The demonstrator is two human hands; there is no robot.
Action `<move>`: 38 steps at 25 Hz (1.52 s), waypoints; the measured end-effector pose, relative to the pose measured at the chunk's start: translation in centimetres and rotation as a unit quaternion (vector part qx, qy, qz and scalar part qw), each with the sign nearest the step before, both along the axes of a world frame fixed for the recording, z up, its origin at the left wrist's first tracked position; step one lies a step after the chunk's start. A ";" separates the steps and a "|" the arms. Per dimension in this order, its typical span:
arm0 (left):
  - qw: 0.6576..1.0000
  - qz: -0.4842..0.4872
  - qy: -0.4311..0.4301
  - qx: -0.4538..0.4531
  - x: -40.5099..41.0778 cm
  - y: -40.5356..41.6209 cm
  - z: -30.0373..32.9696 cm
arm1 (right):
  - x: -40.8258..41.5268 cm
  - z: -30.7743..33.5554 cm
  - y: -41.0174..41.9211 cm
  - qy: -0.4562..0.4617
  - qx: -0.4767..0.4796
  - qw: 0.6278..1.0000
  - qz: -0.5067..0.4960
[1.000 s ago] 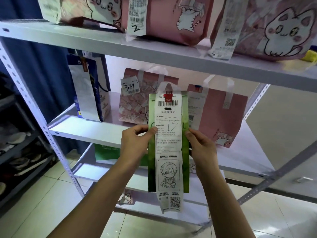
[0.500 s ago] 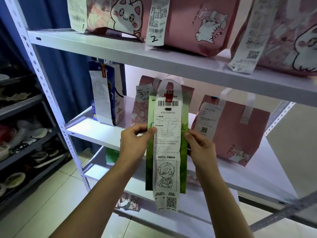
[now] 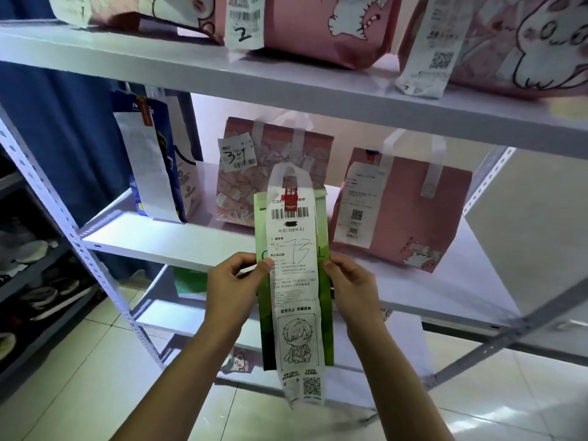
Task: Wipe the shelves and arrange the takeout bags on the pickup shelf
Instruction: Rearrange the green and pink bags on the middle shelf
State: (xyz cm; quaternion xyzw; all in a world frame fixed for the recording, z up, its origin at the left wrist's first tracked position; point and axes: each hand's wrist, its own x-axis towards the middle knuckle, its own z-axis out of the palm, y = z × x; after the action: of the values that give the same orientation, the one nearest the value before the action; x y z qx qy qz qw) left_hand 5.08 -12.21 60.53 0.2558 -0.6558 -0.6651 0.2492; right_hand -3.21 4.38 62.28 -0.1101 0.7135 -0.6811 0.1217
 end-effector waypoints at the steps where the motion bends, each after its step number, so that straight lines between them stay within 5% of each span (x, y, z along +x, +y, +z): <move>1: 1.000 -0.012 -0.002 -0.002 0.6 0.2 -0.9 | 0.6 -0.8 0.3 -0.013 0.010 1.000 -0.008; 13: 0.972 -0.173 -0.158 0.018 7.1 6.3 -17.9 | 10.5 -16.7 8.3 -0.161 0.135 0.971 -0.116; 20: 0.950 -0.177 -0.259 0.018 9.0 12.3 -28.3 | 12.6 -27.4 13.5 -0.269 0.183 0.938 -0.123; 32: 0.922 -0.131 -0.364 0.002 6.8 17.0 -55.1 | 8.0 -55.9 16.9 -0.358 0.234 0.898 -0.103; 38: 0.923 -0.142 -0.357 -0.028 -0.6 12.8 -62.0 | -0.1 -63.7 12.0 -0.363 0.192 0.905 -0.107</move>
State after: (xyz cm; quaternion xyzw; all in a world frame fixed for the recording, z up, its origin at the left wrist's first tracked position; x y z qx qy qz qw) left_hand 4.43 0.55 -1.46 0.3740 -0.7489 -0.5394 -0.0915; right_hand -3.28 16.35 -1.42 0.2474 0.7443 -0.5329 0.3175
